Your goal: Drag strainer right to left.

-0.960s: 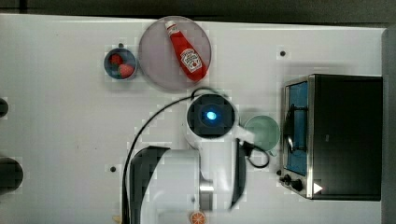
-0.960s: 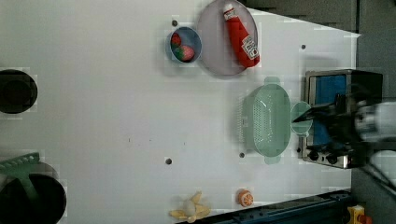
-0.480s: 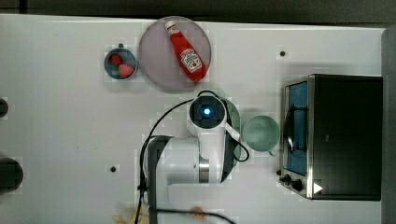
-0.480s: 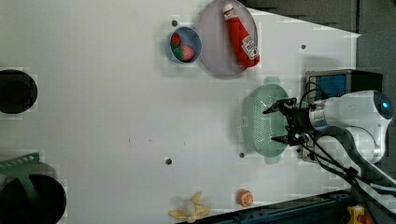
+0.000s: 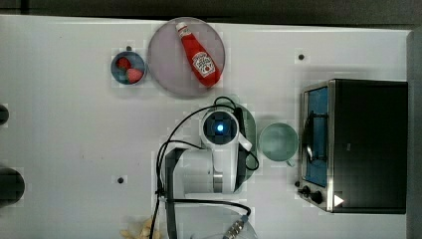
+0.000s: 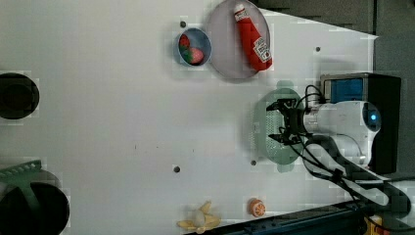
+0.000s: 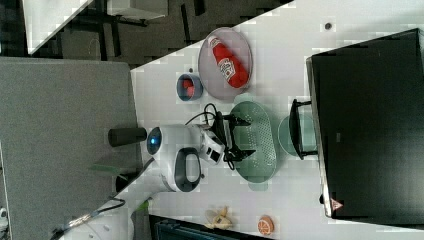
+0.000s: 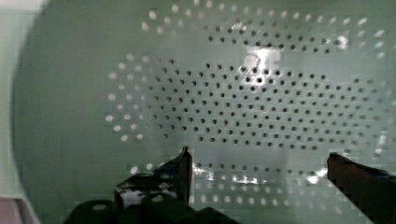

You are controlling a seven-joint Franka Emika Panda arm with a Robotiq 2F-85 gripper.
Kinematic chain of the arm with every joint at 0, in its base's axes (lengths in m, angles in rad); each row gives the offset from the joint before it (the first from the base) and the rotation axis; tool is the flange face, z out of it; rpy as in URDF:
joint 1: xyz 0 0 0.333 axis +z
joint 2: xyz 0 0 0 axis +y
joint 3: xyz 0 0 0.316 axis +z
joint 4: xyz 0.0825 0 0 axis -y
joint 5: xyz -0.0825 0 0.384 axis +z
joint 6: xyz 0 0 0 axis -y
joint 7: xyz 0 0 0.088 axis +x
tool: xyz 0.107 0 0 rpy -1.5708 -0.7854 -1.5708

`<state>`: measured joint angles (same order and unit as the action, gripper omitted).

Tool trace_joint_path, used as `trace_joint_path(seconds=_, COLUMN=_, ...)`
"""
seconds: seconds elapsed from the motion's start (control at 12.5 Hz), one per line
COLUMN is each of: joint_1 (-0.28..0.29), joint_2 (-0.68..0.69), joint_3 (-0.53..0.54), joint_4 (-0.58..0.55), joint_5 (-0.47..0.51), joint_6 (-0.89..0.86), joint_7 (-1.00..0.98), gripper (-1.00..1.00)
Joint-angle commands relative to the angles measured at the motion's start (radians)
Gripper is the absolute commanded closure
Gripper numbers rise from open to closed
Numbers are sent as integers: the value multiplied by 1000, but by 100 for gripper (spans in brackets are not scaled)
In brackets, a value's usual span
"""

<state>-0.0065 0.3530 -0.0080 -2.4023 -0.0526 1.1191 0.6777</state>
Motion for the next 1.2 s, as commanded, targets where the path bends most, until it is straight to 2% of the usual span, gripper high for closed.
trace_joint_path(seconds=0.08, joint_1=9, joint_2=29, joint_3=26, joint_4=-5, joint_5=29, joint_6=28, joint_7=65, gripper=-100)
trace_joint_path(seconds=0.64, joint_1=61, joint_2=58, joint_3=43, joint_4=1, joint_5=50, joint_6=30, joint_7=94, gripper=-100)
trace_joint_path(seconds=0.88, joint_1=107, joint_2=58, joint_3=53, joint_4=5, joint_5=93, joint_6=29, joint_7=174, gripper=-100)
trace_joint_path(seconds=1.2, joint_1=188, joint_2=58, joint_3=81, joint_4=16, joint_5=96, joint_6=29, joint_7=293, gripper=-100)
